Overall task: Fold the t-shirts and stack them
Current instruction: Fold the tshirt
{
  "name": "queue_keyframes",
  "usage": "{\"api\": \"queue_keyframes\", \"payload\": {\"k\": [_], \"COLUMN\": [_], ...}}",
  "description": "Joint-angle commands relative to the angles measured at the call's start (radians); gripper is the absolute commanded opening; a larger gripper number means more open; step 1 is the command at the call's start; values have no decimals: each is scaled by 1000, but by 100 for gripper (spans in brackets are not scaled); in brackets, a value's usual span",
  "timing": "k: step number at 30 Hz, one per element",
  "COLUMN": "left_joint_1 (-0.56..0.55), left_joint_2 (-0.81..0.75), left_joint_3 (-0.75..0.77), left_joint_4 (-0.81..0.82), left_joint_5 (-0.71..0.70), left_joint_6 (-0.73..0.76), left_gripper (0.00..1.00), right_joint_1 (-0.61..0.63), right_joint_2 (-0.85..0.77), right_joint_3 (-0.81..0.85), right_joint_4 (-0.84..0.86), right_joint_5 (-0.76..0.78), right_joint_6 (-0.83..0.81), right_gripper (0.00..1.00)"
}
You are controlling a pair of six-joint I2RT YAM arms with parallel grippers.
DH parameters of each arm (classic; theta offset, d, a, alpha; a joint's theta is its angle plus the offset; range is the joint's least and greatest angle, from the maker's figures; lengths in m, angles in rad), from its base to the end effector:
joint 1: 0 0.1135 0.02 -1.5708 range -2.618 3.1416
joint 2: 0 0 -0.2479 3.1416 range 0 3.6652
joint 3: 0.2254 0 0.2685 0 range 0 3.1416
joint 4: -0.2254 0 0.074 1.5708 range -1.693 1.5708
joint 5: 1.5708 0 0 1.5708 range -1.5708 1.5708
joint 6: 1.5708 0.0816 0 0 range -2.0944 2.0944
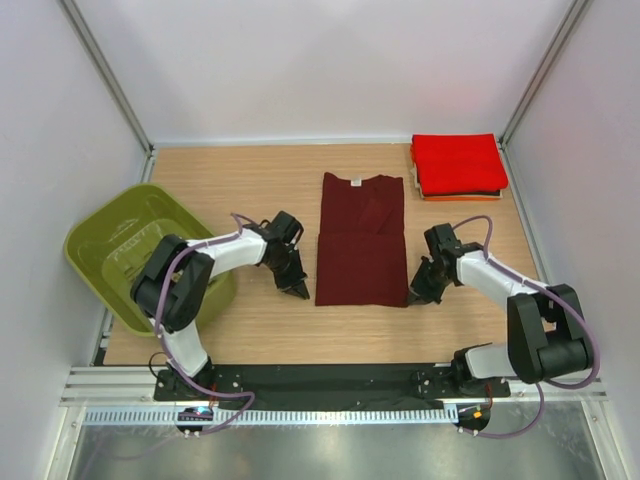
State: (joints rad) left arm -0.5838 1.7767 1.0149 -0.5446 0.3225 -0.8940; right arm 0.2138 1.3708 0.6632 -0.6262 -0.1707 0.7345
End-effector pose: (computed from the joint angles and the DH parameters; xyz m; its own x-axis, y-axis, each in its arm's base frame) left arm 0.2703 -0.2096 0.0728 -0.9658 -0.2481 0.0748 -0.2571 0.8818 -0.3953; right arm 0.2364 0.0655 0.0818 -0.8712 0.4867 -0.0636 0.4526 0.8467 0.2799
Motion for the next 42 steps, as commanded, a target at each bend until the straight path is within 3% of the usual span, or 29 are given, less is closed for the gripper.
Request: {"api": "queue_keyframes", "payload": {"k": [1, 9, 20, 27, 29, 30, 32, 42], "left_joint_1": [10, -19, -54, -54, -54, -54, -54, -54], "left_joint_2": [-62, -152, -56, -30, -30, -33, -42, -195], "left_joint_3": [-4, -116, -148, -133, -136, -136, -137, -113], "left_joint_4": [-34, 112, 204, 216, 216, 216, 216, 109], "left_joint_5": [0, 81, 59, 61, 62, 61, 52, 27], "left_joint_6": [15, -29, -83, -103, -108, -109, -118, -171], "left_gripper": [13, 34, 40, 31, 19, 7, 0, 0], "right_joint_1": [-4, -2, -2, -2, -1, -2, -2, 4], "right_joint_2": [-55, -104, -131, -148, -150, -150, -142, -240], "right_joint_3": [-10, -45, -60, -65, -63, -63, -56, -30], "right_joint_4": [-26, -18, -35, -43, -44, -44, -61, -177], "right_joint_5": [13, -18, -13, -13, -13, -7, 0, 30], "right_joint_6": [-20, 19, 17, 22, 23, 31, 36, 32], "right_gripper": [1, 1, 1, 1, 1, 1, 1, 1]}}
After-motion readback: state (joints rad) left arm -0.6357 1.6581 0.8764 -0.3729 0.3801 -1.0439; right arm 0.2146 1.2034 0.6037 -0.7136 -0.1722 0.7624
